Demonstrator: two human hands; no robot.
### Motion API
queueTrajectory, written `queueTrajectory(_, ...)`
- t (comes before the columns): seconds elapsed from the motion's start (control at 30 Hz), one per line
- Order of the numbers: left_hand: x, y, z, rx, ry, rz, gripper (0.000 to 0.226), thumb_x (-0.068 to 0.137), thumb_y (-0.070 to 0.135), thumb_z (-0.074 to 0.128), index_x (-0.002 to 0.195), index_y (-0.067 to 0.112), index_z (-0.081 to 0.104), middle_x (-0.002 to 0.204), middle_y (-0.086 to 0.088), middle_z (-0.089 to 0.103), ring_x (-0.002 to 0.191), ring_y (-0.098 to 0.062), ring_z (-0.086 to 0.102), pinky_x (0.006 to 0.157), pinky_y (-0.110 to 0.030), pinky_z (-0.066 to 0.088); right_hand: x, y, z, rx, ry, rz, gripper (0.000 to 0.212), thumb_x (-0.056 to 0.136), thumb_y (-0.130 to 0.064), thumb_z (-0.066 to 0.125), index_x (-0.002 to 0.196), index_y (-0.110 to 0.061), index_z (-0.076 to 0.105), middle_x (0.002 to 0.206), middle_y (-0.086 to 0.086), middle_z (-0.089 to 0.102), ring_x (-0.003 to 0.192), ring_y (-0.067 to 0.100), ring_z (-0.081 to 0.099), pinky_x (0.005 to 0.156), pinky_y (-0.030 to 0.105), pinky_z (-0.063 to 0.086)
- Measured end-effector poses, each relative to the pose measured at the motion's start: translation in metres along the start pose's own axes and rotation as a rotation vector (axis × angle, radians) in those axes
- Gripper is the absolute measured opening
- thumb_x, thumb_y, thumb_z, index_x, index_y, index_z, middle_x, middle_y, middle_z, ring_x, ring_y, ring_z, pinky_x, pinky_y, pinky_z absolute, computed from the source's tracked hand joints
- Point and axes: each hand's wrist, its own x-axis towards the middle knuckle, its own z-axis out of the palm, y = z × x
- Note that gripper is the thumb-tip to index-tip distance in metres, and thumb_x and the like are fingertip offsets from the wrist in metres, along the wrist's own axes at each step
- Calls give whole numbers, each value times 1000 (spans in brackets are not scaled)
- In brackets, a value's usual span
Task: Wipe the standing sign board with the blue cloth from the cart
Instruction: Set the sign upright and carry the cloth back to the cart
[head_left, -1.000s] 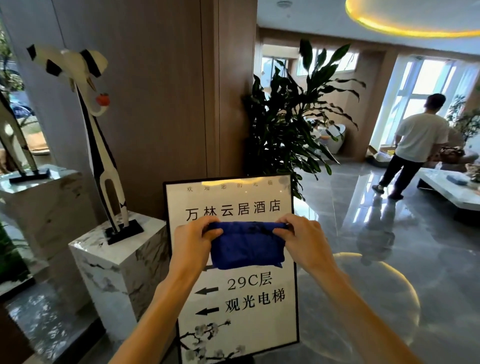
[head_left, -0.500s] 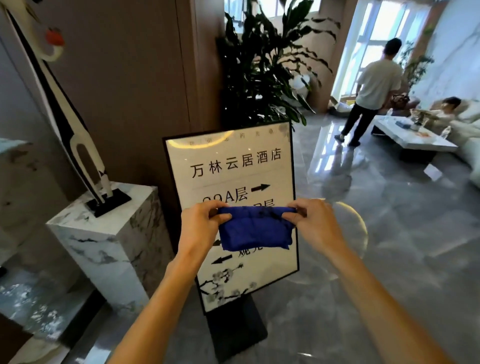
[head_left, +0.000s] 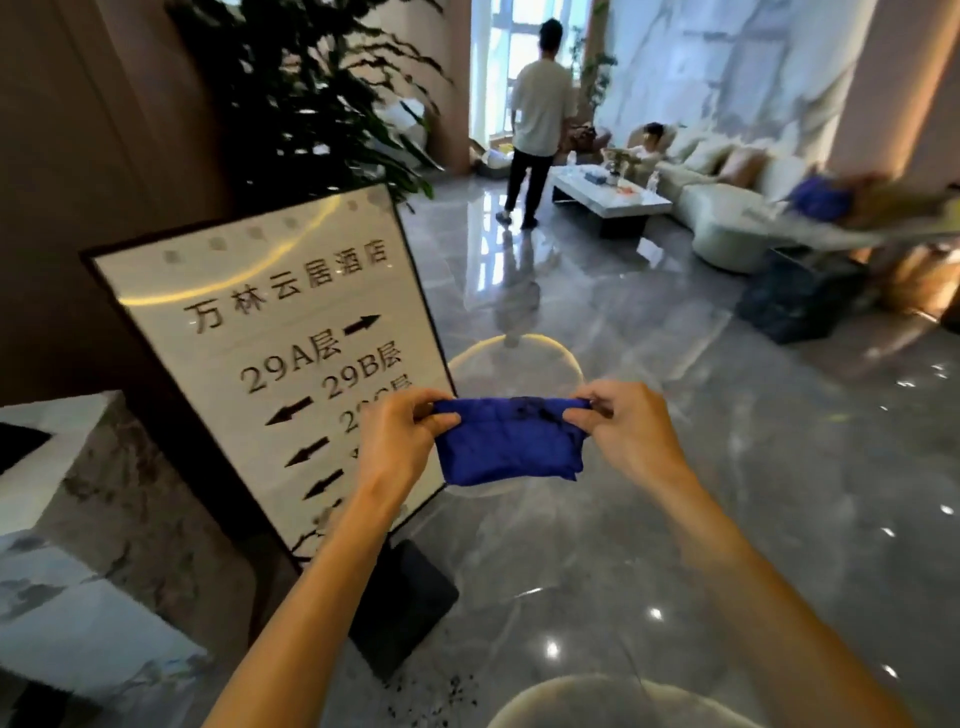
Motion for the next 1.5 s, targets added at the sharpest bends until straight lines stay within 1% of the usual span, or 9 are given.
queueTrajectory(0.27, -24, 56, 102, -122, -263, 112, 22, 84, 2, 71, 86, 23, 74, 75, 18, 69, 69, 13, 64, 60, -3, 45, -78, 71, -94, -23, 195, 193, 9, 84, -8, 73, 88, -16, 78, 74, -5, 71, 62, -16, 60, 60, 1, 43)
queueTrajectory(0.4, -61, 95, 165, -138, -382, 154, 18, 79, -2, 75, 93, 10, 78, 79, 6, 72, 66, 16, 62, 64, 3, 41, -143, 111, -148, -28, 282, 318, 10, 85, -7, 73, 91, -14, 77, 78, -1, 74, 73, 2, 68, 64, 8, 47)
queueTrajectory(0.57, -119, 149, 228, -159, -508, 237, 18, 79, -1, 75, 94, 10, 79, 81, 3, 73, 67, 12, 63, 64, 2, 43, -230, 147, -209, -87, 422, 441, 11, 83, -7, 74, 88, -15, 78, 71, -8, 70, 63, -15, 63, 57, 2, 43)
queueTrajectory(0.73, -175, 198, 278, -204, -658, 314, 17, 81, 0, 74, 93, 10, 79, 83, 1, 75, 69, 9, 65, 64, 0, 46, -312, 166, -256, -125, 557, 543, 10, 83, -8, 75, 87, -17, 78, 75, -3, 74, 71, 7, 69, 65, 23, 54)
queueTrajectory(0.87, -218, 230, 311, -231, -814, 352, 16, 84, 3, 73, 98, 9, 78, 90, -3, 76, 82, -7, 70, 73, -11, 53, -377, 176, -283, -151, 656, 632, 14, 84, -8, 74, 84, -22, 76, 70, -12, 70, 63, -8, 64, 57, 8, 47)
queueTrajectory(0.97, -251, 255, 332, -267, -901, 395, 16, 83, 2, 73, 96, 12, 78, 83, 3, 74, 74, 5, 66, 65, -2, 48, -421, 174, -298, -166, 746, 712, 13, 84, -8, 74, 85, -21, 76, 69, -15, 69, 65, -12, 64, 57, 4, 46)
queueTrajectory(1.1, -286, 285, 354, -353, -1033, 448, 19, 80, -5, 73, 89, 11, 79, 72, 21, 67, 69, 16, 64, 62, 0, 45, -469, 165, -310, -167, 869, 842, 12, 84, -6, 72, 86, -17, 77, 76, -2, 76, 73, 12, 71, 71, 30, 59)
queueTrajectory(1.2, -306, 303, 369, -410, -1148, 486, 19, 79, -6, 74, 87, 11, 78, 72, 19, 69, 69, 13, 66, 63, -4, 49, -496, 154, -313, -199, 980, 911, 12, 84, -6, 73, 87, -16, 78, 78, 0, 76, 76, 16, 71, 75, 36, 59)
queueTrajectory(1.5, -357, 336, 402, -524, -1474, 664, 19, 81, -3, 74, 89, 14, 79, 77, 14, 72, 73, 8, 68, 63, -5, 50, -556, 124, -287, -291, 1298, 1124, 15, 82, -12, 76, 78, -27, 75, 66, 0, 69, 58, 6, 56, 57, 12, 41)
